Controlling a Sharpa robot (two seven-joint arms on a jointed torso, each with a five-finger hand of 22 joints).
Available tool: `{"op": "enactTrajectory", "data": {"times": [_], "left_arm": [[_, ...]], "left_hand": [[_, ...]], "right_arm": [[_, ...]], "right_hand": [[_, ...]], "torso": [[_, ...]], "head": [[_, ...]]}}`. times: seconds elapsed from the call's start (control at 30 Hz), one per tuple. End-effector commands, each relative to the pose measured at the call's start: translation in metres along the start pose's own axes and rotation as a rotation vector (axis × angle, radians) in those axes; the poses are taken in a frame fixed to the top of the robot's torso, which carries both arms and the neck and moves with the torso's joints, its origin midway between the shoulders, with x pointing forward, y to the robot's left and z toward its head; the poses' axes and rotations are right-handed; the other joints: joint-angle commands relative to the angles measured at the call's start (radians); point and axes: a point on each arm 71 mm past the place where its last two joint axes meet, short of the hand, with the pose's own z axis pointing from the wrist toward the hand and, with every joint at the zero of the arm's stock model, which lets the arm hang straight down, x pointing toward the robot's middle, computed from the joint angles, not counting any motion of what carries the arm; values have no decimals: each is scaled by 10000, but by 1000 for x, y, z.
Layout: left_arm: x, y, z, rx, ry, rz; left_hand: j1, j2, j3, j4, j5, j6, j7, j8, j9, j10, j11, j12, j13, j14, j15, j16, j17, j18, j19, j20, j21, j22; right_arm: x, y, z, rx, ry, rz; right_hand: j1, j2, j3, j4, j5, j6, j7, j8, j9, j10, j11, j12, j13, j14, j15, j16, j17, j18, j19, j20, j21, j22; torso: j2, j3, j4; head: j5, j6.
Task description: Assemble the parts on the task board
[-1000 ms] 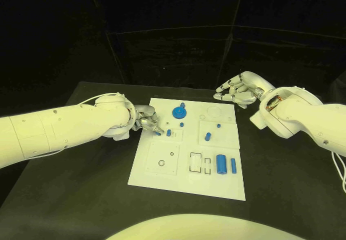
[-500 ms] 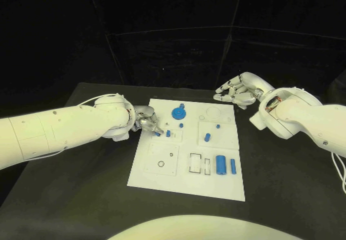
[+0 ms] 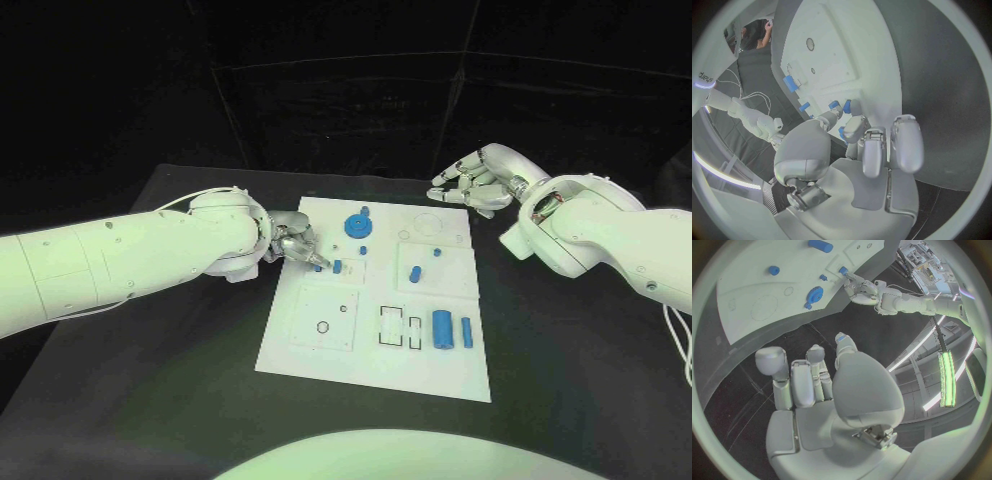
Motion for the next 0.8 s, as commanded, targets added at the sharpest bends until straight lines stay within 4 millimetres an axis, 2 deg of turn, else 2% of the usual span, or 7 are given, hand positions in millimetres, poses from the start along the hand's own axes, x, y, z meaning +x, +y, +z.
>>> {"op": "enactTrajectory", "data": {"times": [0.03, 0.5, 0.6, 0.63, 0.7, 0.73, 0.8], "left_arm": [[-1, -1, -1, 1, -41, 2], [-5, 2, -4, -3, -380, -200], [-11, 1, -7, 111, -872, -1030], [-13, 1, -8, 174, -1049, -1460], [-17, 0, -10, 305, -1278, -2301], [-19, 0, -10, 370, -1354, -2762], [-22, 0, -12, 478, -1416, -3480]], "left_hand": [[-117, -38, -113, 22, -32, 95, -2, -48, -13, 58, 15, 29, 6, 1055, -43, 33, 2634, -163, 348, -77, 66, 44], [-194, -129, -441, 126, -44, 44, 9, -78, -18, -27, 21, -97, -147, 1055, -44, 33, 2634, -134, 311, -82, -49, -69], [-214, -307, -890, 231, -5, -332, 143, -227, -56, -555, 132, -775, -957, 1055, 34, 33, 2634, -7, 95, -34, -628, -665], [-169, -347, -1055, 266, 5, -502, 216, -300, -85, -880, 198, -1192, -1446, 1055, 89, 33, 2634, 49, -15, 7, -906, -940], [-1, -420, -1397, 351, 26, -1076, 447, -578, -227, -1982, 409, -2541, -3010, 895, 252, -313, 2112, 233, -380, 135, -1840, -1866], [70, -428, -1508, 412, 72, -1324, 562, -700, -310, -2344, 508, -2889, -3409, 856, 332, -396, 1999, 260, -465, 202, -2047, -2059], [240, -439, -1713, 544, 107, -1829, 778, -927, -481, -2843, 702, -3134, -3653, 733, 501, -650, 1656, 322, -623, 325, -2443, -2428]], "right_arm": [[0, 1, 0, -48, 46, 17], [0, 1, 0, -40, 43, 15], [0, 1, 0, -36, 40, 14], [0, 1, 1, -38, 40, 14], [0, 1, 1, -42, 41, 15], [0, 1, 1, -46, 42, 16], [0, 2, 1, -54, 45, 17]], "right_hand": [[-16, 72, -30, 5, 61, -13, -24, 65, 5, -71, 6, -22, -12, 360, -48, -30, -6, 127, -17, -35, -56, -10], [-16, 72, -30, 5, 61, -13, -24, 65, 5, -71, 6, -22, -12, 360, -48, -30, -6, 127, -17, -35, -56, -10], [-16, 72, -30, 5, 61, -13, -24, 65, 5, -71, 6, -22, -12, 360, -48, -30, -6, 127, -17, -35, -56, -10], [-16, 72, -30, 5, 61, -13, -24, 65, 5, -71, 6, -22, -12, 360, -48, -30, -6, 127, -17, -35, -56, -10], [-25, 69, -46, 22, 68, -13, -25, 70, 5, -89, 7, -47, -46, 355, -48, -50, -29, 132, -27, -36, -75, -42], [-25, 69, -46, 22, 68, -13, -25, 70, 5, -89, 7, -47, -46, 355, -48, -50, -29, 132, -27, -36, -75, -42], [-25, 69, -46, 22, 68, -13, -25, 70, 5, -89, 7, -47, -46, 355, -48, -50, -29, 132, -27, -36, -75, -42]], "torso": [[-6, -3, 5], [4, -10, -8], [-2, -3, -6], [-1, -5, -8], [3, 0, -10], [3, 0, -13], [0, 0, -11]], "head": [[-4, 7], [-13, 12], [-20, 12], [-19, 13], [-21, 28], [-19, 32], [-22, 36]]}}
